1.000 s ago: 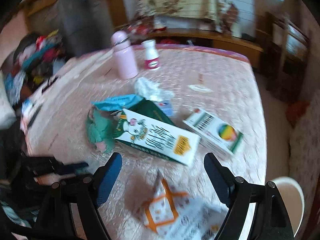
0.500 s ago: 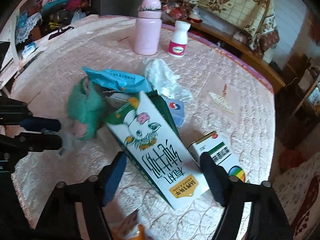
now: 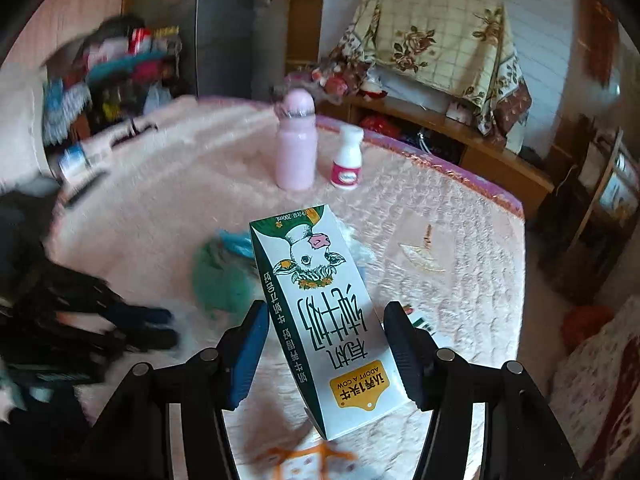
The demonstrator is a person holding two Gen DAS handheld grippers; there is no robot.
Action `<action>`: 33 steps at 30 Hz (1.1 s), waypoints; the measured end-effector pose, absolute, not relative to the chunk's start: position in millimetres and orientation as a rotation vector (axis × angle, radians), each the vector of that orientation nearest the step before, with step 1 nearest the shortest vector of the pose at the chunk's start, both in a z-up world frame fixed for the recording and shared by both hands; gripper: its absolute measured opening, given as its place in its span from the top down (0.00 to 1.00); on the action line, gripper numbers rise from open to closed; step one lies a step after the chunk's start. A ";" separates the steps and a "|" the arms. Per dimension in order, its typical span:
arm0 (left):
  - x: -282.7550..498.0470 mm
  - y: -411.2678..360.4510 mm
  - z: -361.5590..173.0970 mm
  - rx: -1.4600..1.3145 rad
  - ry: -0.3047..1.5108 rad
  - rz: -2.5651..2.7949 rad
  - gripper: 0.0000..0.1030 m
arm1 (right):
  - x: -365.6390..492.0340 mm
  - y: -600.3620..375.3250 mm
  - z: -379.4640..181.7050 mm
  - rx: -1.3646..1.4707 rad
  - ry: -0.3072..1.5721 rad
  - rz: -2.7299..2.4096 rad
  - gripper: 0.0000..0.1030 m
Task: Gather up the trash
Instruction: 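Grasp the clear plastic wrapper with the left tool while the right tool grasps the milk carton, then carry the wrapper and milk carton over the white bucket and release both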
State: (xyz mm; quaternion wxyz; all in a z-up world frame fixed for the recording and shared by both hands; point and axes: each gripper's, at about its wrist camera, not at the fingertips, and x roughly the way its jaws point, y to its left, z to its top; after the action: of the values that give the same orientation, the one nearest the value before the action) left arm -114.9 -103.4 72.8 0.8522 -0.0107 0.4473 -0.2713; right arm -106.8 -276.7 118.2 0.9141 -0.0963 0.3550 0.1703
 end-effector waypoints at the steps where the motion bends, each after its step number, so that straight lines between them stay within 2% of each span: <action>1: -118.4 -101.9 73.7 -0.019 0.938 -0.570 0.86 | -114.3 -276.5 121.3 -0.166 0.734 0.362 0.44; 6: -129.1 -97.9 70.5 0.005 0.945 -0.554 0.86 | -143.2 -272.0 105.3 -0.043 0.803 0.386 0.44; 16: -144.1 -90.6 54.6 0.037 0.968 -0.519 0.86 | -179.0 -260.6 34.6 0.097 0.990 0.323 0.44; 25: -148.9 -92.4 53.2 0.022 0.987 -0.540 0.86 | -186.0 -249.1 29.5 0.049 0.958 0.286 0.45; 33: -163.3 -109.3 82.2 0.004 0.936 -0.633 0.86 | -212.3 -286.7 70.7 0.155 0.828 0.249 0.46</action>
State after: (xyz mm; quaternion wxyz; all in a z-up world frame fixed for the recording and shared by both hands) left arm -163.3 -109.3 82.2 0.8445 0.0017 0.4437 -0.3000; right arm -212.3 -286.7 70.7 0.9050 0.0753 0.4010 0.1203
